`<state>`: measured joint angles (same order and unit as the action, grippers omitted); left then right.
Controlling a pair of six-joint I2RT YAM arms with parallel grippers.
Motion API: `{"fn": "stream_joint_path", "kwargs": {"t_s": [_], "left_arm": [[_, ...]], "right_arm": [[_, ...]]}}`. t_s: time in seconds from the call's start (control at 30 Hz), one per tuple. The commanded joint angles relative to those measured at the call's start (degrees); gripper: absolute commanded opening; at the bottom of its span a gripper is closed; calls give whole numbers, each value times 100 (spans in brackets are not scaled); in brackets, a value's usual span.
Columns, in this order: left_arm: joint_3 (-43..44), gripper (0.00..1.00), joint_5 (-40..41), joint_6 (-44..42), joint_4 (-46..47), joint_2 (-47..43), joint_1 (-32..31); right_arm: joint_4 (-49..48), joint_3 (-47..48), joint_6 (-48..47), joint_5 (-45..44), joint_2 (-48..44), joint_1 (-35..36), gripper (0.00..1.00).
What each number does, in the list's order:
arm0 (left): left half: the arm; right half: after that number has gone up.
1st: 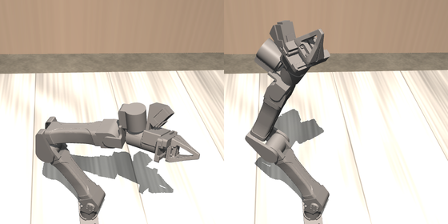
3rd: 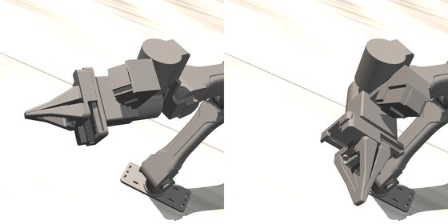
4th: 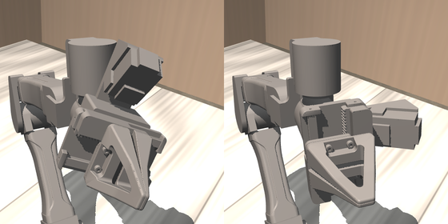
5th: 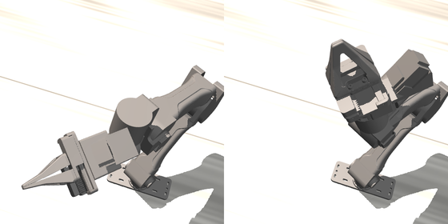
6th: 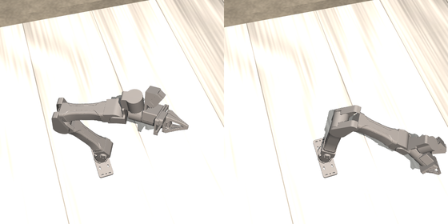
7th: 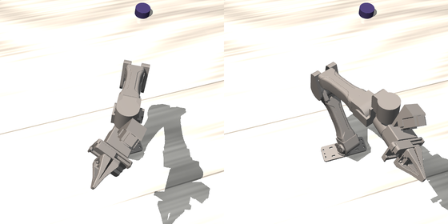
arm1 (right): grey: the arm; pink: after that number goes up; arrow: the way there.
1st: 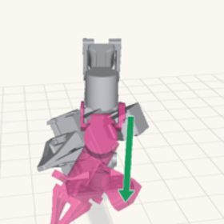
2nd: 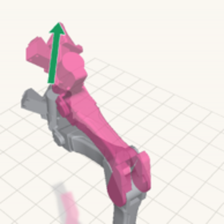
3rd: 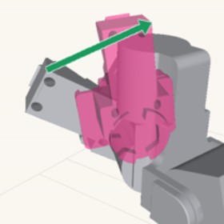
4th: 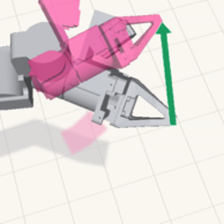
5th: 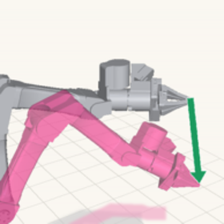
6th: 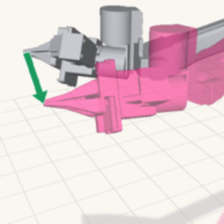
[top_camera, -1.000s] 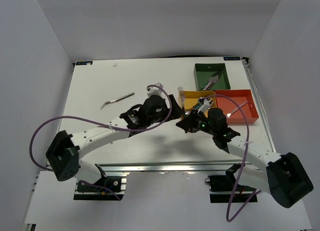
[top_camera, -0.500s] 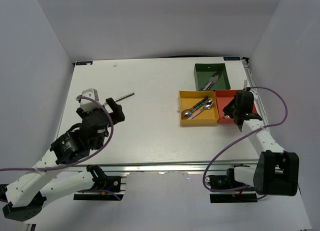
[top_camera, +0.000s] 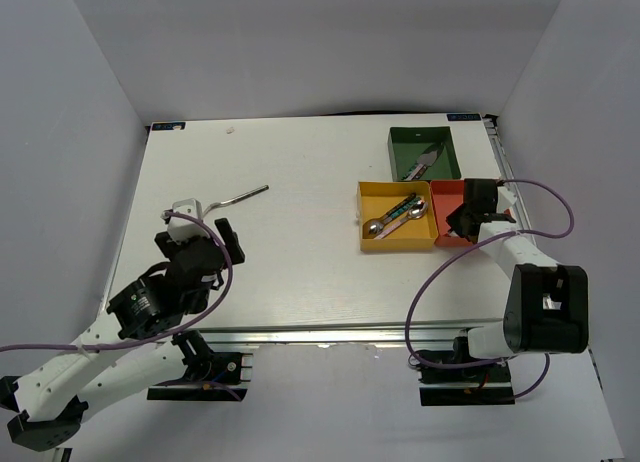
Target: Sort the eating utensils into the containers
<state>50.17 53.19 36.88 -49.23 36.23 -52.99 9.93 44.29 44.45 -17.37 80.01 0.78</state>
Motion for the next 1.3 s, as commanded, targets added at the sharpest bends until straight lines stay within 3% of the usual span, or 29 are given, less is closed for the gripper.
{"fn": "stream_joint_path", "kwargs": {"t_s": [0.0, 0.13, 0.2, 0.33, 0.53, 0.67, 0.77, 0.83, 0.87, 0.9, 0.93, 1.0, 1.07, 1.2, 1.27], "left_arm": [[28, 98, 51, -41, 54, 25, -1], [28, 98, 43, -32, 54, -37, -1], [19, 98, 42, -32, 63, -63, -1], [19, 98, 69, -32, 54, -90, -1], [72, 98, 148, -32, 10, 42, -1], [229, 98, 534, 108, -51, 472, -1], [466, 98, 676, 14, 219, 1601, 191], [886, 98, 81, -390, 440, 2263, 691], [1037, 98, -384, -949, 745, 2588, 1103], [1195, 98, -945, -1199, 922, 2878, 1977], [1432, 98, -1864, -1453, 1098, 3377, 2342], [1661, 98, -2285, -2165, 1661, 3854, 2993], [2065, 98, -2576, -3163, 2048, 4663, 3119], [2418, 98, -2312, -4320, 2935, 5718, 3268], [2575, 98, -3203, -4505, 3296, 6174, 3600]], "right_arm": [[-228, 237, 222, -232, 15, -16, 11], [7, 561, 126, -74, 234, -7, 33], [87, 607, 134, -13, 217, -7, 38], [35, 510, 161, 110, -133, -16, 66], [245, 756, -14, 277, -617, -16, 70], [465, 1063, -488, 548, -1039, -16, 89], [413, 1108, -1007, 1328, -1487, -16, 89], [194, 915, -1392, 1988, -1891, -16, 89], [184, 862, -1517, 2635, -1979, -16, 89], [184, 801, -1622, 2964, -2163, -16, 89], [202, 652, -1702, 3324, -2243, -16, 89], [167, 302, -1852, 4212, -2462, -7, 89], [79, -42, -1817, 4715, -2726, -16, 89], [-218, -912, -1501, 5110, -3217, 28, 89], [-413, -1255, -1308, 5348, -3490, 54, 89]]}}
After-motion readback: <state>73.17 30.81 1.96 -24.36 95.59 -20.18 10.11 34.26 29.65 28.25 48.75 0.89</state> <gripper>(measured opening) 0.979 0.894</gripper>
